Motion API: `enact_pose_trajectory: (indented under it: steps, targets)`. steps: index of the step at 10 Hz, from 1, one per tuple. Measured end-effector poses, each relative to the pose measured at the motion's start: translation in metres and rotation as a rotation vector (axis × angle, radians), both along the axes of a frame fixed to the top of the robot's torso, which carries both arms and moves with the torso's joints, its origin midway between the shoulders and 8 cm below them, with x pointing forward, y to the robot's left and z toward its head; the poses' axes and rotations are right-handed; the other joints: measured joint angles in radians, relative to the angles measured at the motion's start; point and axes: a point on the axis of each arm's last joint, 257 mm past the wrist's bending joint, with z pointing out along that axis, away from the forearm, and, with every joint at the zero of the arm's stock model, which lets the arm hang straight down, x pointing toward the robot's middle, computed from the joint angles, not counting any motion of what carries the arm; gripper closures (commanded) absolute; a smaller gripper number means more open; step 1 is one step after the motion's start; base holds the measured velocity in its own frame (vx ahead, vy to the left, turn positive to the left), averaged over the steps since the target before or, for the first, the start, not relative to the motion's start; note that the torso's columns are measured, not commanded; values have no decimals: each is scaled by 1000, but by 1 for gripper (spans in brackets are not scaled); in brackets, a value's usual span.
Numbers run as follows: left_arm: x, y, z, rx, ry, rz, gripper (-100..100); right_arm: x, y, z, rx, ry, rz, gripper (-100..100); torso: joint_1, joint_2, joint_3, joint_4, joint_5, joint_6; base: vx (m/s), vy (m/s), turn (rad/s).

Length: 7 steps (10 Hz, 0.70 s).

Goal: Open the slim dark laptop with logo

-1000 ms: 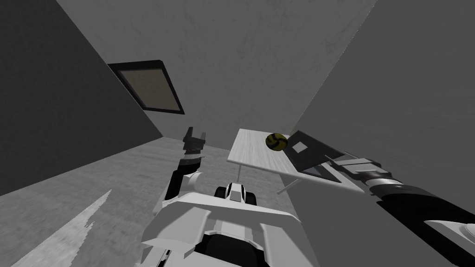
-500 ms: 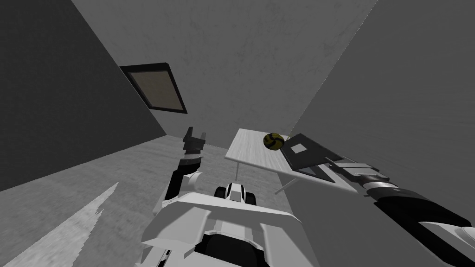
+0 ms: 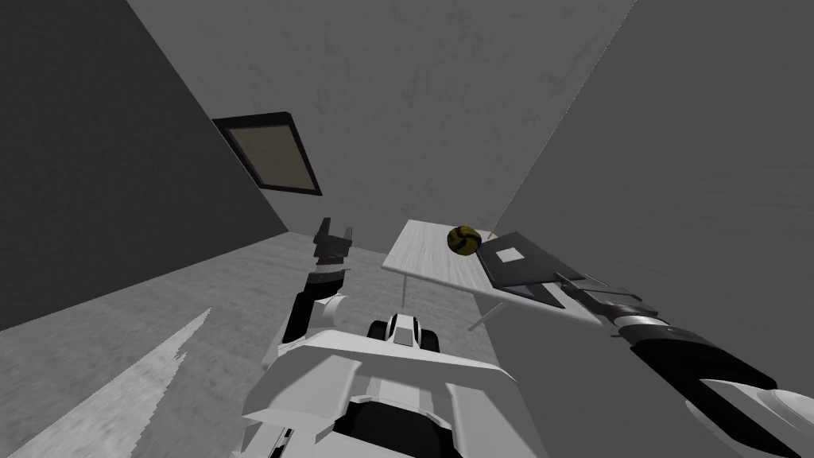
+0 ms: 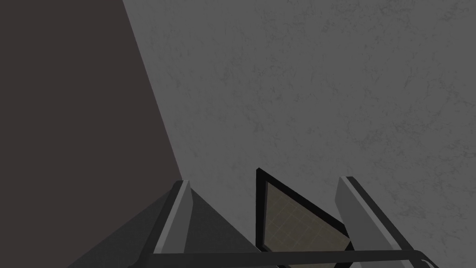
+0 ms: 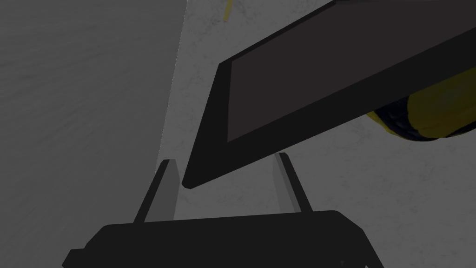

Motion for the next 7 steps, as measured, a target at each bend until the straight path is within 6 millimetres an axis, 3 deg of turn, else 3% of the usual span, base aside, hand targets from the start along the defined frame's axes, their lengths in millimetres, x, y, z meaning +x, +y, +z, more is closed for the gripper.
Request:
enact_pose_trajectory:
  steps: [6,7]
  targets:
    - [0,0,0,0,0,0,0,3,-6,-52,250,-41,-32,100,4,-2,0,-3,-3,-2,-42,-73,57]
    - [0,0,0,0,0,0,0,-2,-5,-59,290,-44,-38,-100,6,-1,0,-3,-2,-1,-6,-21,-44]
